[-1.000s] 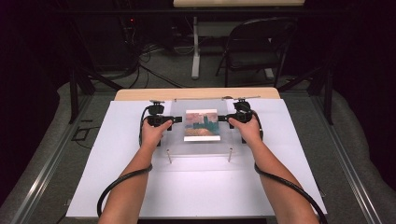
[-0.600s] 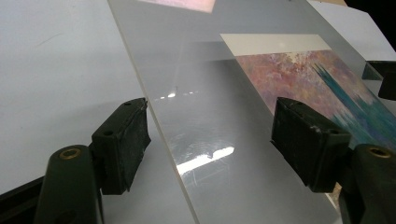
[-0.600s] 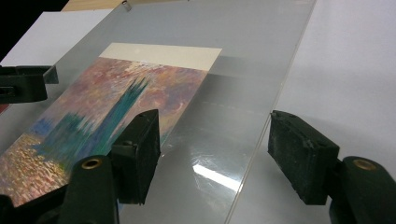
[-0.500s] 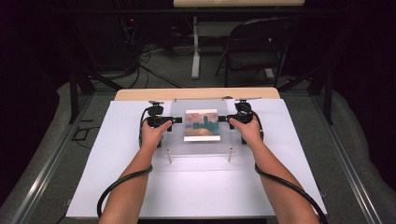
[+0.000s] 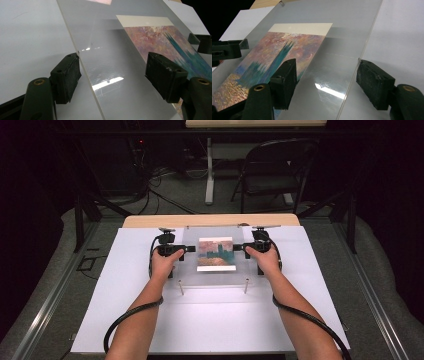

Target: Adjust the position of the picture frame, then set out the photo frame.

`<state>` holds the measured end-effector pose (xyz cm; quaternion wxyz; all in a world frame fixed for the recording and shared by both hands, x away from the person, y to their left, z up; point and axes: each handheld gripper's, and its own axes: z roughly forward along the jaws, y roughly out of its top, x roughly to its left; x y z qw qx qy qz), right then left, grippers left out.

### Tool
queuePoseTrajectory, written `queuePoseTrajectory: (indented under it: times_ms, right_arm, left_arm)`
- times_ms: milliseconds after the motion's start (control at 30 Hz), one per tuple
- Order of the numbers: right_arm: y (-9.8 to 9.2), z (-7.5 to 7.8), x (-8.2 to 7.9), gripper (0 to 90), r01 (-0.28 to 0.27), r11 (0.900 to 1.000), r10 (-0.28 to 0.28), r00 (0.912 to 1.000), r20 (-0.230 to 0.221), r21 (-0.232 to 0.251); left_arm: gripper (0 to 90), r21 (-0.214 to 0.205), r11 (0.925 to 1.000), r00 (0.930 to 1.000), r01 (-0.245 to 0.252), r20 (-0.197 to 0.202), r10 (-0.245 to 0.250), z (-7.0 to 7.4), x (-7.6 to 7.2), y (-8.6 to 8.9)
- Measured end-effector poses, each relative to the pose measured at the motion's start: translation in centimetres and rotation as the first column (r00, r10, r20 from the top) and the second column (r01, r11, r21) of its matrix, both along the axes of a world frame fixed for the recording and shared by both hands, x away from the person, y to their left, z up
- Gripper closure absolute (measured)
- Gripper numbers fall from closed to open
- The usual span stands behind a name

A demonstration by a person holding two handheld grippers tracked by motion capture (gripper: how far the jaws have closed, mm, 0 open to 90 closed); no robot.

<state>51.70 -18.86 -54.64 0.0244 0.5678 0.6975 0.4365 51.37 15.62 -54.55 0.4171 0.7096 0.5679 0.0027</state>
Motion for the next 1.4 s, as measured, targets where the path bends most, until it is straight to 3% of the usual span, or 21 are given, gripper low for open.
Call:
queuePoseTrajectory:
  times_ms: [333, 733, 1400]
  right_arm:
    - [0.1, 0.3, 0.1, 32.3, -0.009, 0.9996, 0.009, 1.0000, 0.002, -0.027]
    - [0.0, 0.4, -0.1, 34.7, 0.009, 0.9997, -0.009, 1.0000, -0.001, -0.023]
    - [0.1, 1.7, -0.7, 35.7, 0.001, 0.9992, 0.001, 0.9987, 0.051, -0.041]
  left_arm:
    - [31.5, -0.011, 0.9999, 0.9999, -0.010, -0.006, 0.010, 0.0, 0.0, 0.2]
    - [34.0, -0.017, 0.9998, 0.9999, -0.011, -0.004, 0.011, 0.1, 0.0, 0.4]
    - [39.5, -0.019, 0.9998, 0.9998, -0.003, 0.021, 0.004, 1.6, -0.5, 0.8]
